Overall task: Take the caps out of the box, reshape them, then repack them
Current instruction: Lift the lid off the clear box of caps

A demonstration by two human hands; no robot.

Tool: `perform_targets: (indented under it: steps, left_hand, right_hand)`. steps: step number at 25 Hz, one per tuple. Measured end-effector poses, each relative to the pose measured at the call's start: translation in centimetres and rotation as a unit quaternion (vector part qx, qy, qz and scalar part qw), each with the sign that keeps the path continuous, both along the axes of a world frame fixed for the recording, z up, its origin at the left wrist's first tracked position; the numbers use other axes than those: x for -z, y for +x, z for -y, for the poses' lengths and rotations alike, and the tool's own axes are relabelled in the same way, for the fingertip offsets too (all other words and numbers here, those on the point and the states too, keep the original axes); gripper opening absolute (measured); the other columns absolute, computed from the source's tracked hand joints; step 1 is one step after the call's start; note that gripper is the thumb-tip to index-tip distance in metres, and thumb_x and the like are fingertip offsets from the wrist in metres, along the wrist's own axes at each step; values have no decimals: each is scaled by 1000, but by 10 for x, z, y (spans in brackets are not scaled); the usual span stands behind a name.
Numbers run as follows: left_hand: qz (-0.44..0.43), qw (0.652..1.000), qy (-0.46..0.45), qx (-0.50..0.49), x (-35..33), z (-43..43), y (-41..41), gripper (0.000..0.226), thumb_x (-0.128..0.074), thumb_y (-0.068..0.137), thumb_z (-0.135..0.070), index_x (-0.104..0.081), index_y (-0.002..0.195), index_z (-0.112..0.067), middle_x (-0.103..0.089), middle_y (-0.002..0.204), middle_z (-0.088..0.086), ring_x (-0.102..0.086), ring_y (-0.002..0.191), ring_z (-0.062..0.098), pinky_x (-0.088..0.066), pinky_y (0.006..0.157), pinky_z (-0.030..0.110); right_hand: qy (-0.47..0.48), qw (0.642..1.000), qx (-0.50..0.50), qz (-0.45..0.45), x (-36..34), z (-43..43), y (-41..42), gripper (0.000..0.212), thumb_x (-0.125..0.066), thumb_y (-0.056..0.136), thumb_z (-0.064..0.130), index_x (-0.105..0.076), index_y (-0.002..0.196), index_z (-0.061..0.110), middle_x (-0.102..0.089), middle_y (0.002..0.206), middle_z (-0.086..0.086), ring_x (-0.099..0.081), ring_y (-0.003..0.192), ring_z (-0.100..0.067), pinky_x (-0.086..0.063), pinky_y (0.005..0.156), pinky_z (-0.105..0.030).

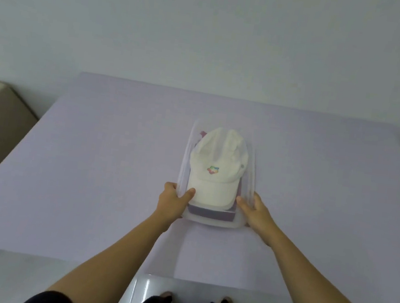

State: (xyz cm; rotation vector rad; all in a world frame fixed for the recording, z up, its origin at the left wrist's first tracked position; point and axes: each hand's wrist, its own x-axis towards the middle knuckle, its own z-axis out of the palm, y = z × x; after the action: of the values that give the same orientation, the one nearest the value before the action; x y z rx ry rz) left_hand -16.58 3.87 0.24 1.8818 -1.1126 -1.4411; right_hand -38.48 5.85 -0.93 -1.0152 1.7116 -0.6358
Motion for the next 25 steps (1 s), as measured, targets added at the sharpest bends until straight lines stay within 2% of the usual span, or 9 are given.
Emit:
perform_targets:
  steps: [4, 7, 9, 11, 13, 15, 19, 22, 25]
  left_hand:
    - [6, 1000, 19, 8, 8, -19, -27, 51, -58, 89, -37, -37, 126, -8, -50, 118, 9, -55, 103, 27, -59, 75, 42]
    - [22, 1000, 9, -1, 11, -27, -34, 54, -56, 90, -39, -36, 130, -9, -51, 123, 10, -55, 105, 27, -55, 86, 48]
    - [31, 999, 1, -9, 11, -27, -35, 57, -55, 91, -39, -33, 135, -10, -50, 129, 12, -54, 109, 28, -52, 94, 46]
    - [61, 998, 4, -31, 11, -27, -35, 62, -58, 90, -39, -33, 137, -7, -47, 134, 13, -51, 114, 29, -48, 96, 38]
    - [85, 993, 24, -77, 10, -29, -36, 59, -63, 86, -39, -42, 127, -2, -50, 126, 15, -51, 101, 26, -46, 83, 34]
    - [95, 990, 38, -99, 9, -33, -38, 49, -65, 84, -40, -46, 108, -1, -52, 105, 13, -47, 84, 21, -42, 71, 31]
    - [102, 989, 35, -104, 13, -30, -39, 42, -65, 83, -40, -40, 76, -8, -37, 67, 1, -36, 59, 14, -33, 54, 25]
    - [124, 988, 33, -80, 9, -30, -43, 55, -68, 81, -40, -25, 60, -14, -28, 58, -1, -27, 50, 13, -22, 46, 23]
    - [128, 988, 48, -77, 2, -28, -44, 55, -68, 82, -37, -25, 58, -13, -27, 57, 0, -27, 49, 13, -22, 45, 22]
  right_hand:
    - [26, 999, 20, 21, 4, -21, -26, 77, -51, 87, 54, -20, 149, 20, -32, 152, -1, -37, 136, -21, -38, 109, -45]
    - [33, 998, 34, 29, 9, -24, -29, 77, -49, 91, 50, -12, 150, 19, -23, 156, -2, -28, 141, -20, -28, 115, -41]
    - [36, 998, 45, 29, 9, -21, -24, 75, -47, 92, 48, -10, 150, 19, -21, 157, -3, -26, 142, -22, -26, 116, -42]
    - [25, 997, 63, 25, 10, -20, -15, 78, -48, 90, 54, -12, 150, 21, -24, 156, -3, -29, 141, -25, -28, 114, -42]
    - [5, 996, 94, -4, 11, -20, -6, 80, -47, 89, 57, -11, 150, 21, -25, 156, -5, -30, 140, -28, -29, 111, -41]
    - [-8, 993, 112, -44, 12, -20, -1, 76, -43, 91, 55, -13, 150, 18, -29, 154, -8, -33, 138, -30, -30, 109, -40]
    - [-7, 991, 102, -82, 12, -17, 1, 68, -38, 95, 52, -16, 149, 17, -35, 151, -10, -37, 136, -32, -32, 108, -41]
    - [-6, 992, 95, -83, 11, -16, 0, 68, -37, 95, 51, -14, 150, 17, -33, 152, -10, -36, 137, -32, -31, 109, -41]
    - [-5, 992, 93, -87, 8, -16, 1, 67, -36, 96, 50, -14, 150, 17, -32, 152, -10, -35, 137, -32, -31, 109, -41]
